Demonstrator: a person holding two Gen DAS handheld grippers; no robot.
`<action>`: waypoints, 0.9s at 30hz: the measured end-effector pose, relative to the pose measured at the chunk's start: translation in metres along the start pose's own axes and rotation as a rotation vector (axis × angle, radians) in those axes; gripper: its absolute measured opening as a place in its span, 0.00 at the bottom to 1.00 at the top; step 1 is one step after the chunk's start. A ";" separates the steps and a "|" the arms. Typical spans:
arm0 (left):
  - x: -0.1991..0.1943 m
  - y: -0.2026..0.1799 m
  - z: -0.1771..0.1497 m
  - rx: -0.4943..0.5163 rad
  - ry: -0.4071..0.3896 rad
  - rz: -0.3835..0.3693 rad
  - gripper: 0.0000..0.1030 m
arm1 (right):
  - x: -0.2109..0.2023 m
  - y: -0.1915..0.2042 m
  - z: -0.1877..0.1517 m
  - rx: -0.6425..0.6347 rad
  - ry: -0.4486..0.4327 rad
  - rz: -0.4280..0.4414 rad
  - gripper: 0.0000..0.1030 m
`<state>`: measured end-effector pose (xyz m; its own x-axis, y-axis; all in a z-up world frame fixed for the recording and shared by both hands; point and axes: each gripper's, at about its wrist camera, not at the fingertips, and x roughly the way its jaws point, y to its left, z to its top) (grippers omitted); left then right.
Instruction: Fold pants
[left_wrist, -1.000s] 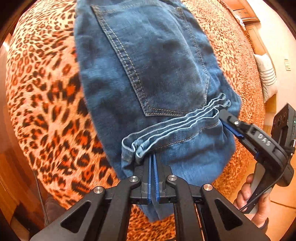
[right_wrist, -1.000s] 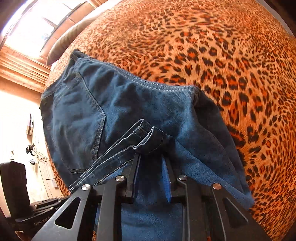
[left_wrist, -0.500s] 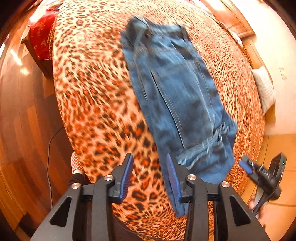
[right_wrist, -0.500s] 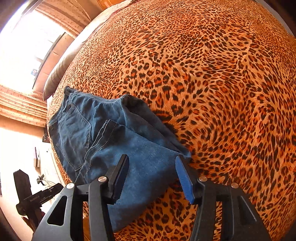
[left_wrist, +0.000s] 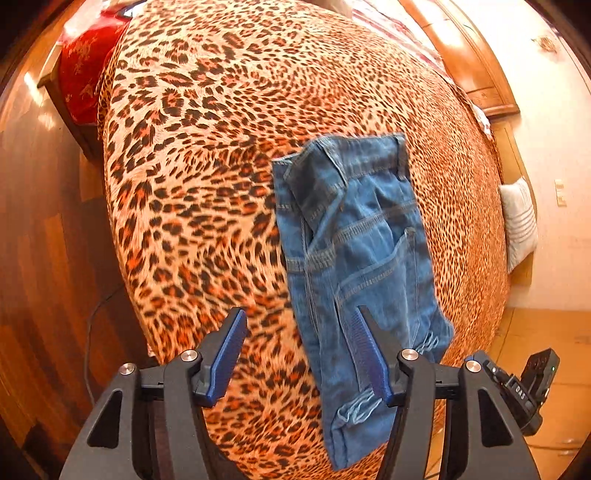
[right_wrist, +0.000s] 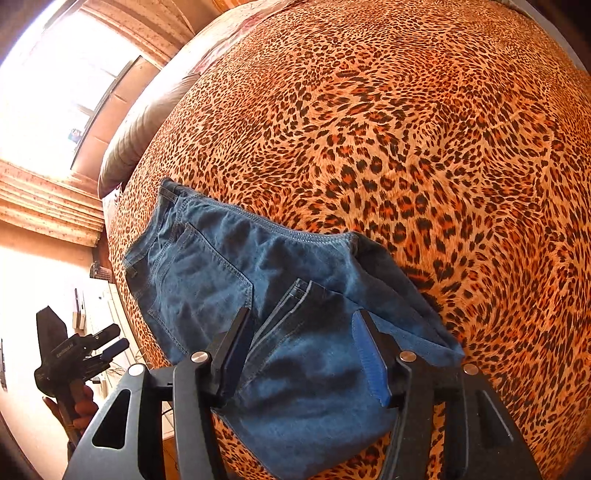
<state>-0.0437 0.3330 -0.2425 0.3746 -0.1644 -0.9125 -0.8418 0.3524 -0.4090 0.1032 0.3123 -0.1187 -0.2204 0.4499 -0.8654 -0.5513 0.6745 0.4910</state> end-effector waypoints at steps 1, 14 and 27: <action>0.004 0.003 0.006 -0.018 0.010 -0.011 0.58 | 0.001 0.006 0.003 -0.011 -0.001 0.003 0.55; 0.028 0.032 0.065 -0.196 0.017 -0.128 0.58 | 0.121 0.152 0.095 -0.238 0.132 -0.016 0.62; 0.048 -0.002 0.062 -0.032 -0.067 0.030 0.67 | 0.199 0.196 0.127 -0.385 0.231 -0.081 0.62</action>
<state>-0.0002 0.3814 -0.2862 0.3730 -0.0918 -0.9233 -0.8648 0.3260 -0.3818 0.0538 0.6085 -0.1821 -0.3134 0.2330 -0.9206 -0.8235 0.4161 0.3856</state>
